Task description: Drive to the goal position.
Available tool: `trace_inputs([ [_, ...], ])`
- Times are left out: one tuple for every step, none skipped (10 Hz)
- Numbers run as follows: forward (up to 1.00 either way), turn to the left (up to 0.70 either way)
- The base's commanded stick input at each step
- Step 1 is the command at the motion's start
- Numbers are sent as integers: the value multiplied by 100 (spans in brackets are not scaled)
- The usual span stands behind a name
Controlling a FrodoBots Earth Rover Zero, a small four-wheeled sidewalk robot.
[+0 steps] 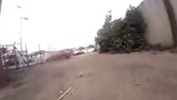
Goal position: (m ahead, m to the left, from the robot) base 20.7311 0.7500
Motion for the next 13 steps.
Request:
trace_inputs([
  [50,0],
  [50,0],
  [50,0],
  [50,0],
  [50,0],
  [50,0],
  [50,0],
  [50,0],
  [50,0],
  [50,0],
  [50,0],
  [50,0],
  [50,0],
])
